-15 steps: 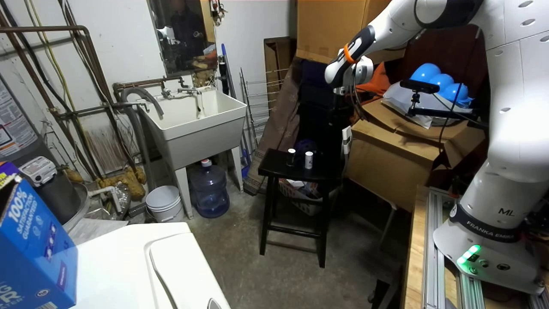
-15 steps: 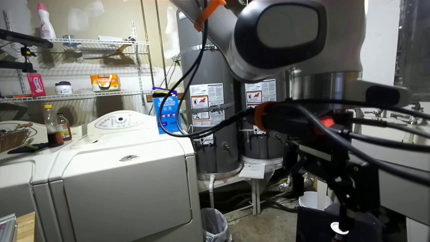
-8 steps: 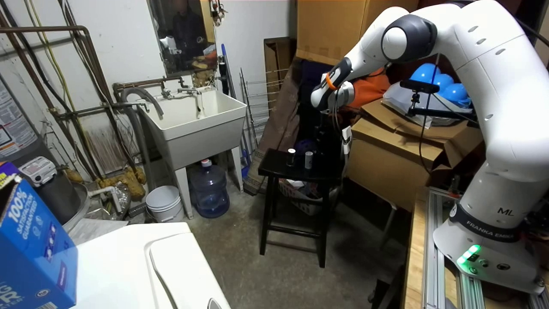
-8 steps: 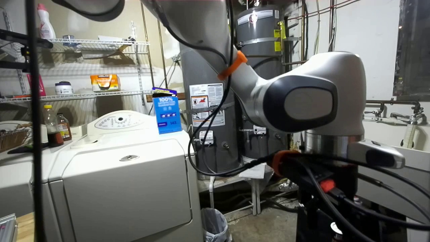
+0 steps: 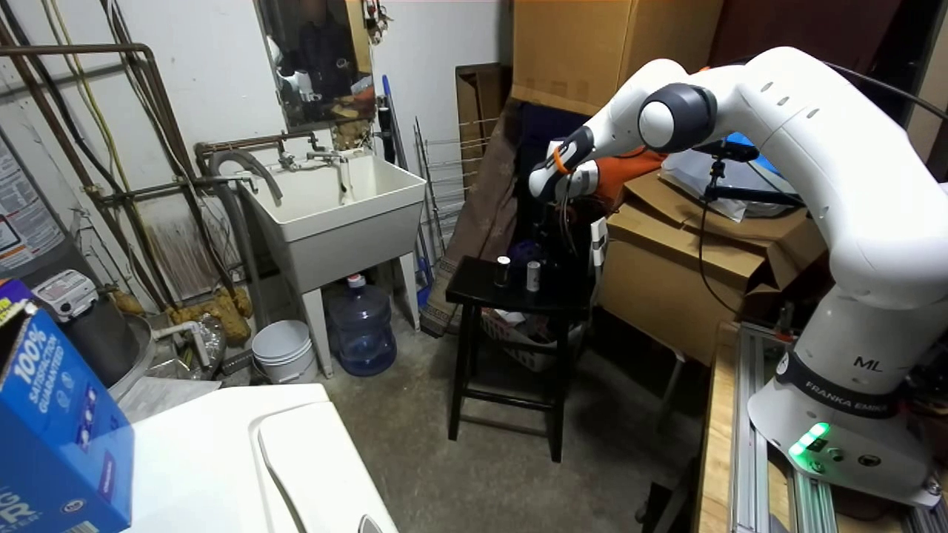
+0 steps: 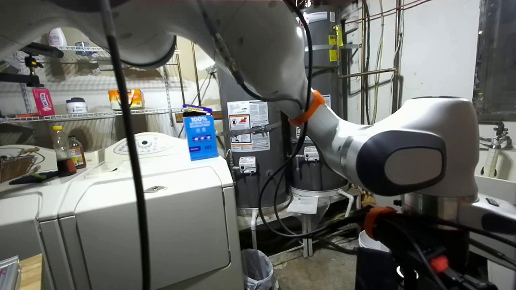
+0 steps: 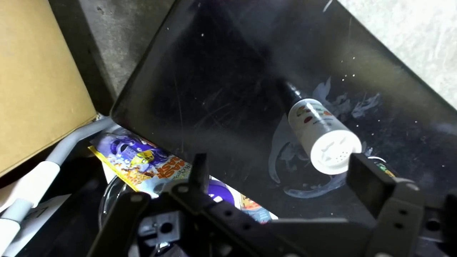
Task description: Put the bottle on top of the washer
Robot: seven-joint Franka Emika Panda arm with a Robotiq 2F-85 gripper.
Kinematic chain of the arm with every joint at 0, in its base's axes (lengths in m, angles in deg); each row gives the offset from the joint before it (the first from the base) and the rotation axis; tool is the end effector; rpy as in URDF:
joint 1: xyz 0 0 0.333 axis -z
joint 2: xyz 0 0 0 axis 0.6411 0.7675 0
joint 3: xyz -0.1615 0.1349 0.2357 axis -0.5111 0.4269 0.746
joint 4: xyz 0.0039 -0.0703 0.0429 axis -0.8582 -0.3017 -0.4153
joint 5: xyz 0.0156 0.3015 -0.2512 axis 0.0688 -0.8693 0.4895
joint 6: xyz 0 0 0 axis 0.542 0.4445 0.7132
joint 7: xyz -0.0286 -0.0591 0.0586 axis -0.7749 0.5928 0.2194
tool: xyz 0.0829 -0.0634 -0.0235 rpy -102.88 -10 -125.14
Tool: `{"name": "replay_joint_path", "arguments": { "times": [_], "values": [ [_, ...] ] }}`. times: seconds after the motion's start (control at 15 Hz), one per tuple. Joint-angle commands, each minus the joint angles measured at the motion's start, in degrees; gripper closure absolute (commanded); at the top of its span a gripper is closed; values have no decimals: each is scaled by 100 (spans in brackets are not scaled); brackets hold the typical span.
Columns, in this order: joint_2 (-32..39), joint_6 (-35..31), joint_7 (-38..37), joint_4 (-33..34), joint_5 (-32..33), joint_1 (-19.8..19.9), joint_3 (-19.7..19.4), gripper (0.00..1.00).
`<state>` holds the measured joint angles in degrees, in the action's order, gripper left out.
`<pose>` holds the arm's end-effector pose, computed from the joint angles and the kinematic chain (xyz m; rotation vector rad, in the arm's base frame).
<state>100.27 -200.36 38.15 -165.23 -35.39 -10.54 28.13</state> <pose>0.5809 -0.4452 0.1120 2.9311 -0.9467 0.0413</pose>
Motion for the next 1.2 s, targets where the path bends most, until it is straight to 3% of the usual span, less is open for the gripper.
{"name": "replay_joint_path", "arguments": {
  "times": [0.0, 1.13],
  "values": [
    [124, 31, -24, 208, 26, 61, 71, 0],
    [984, -161, -149, 1030, 68, -222, 206, 0]
  ]
}}
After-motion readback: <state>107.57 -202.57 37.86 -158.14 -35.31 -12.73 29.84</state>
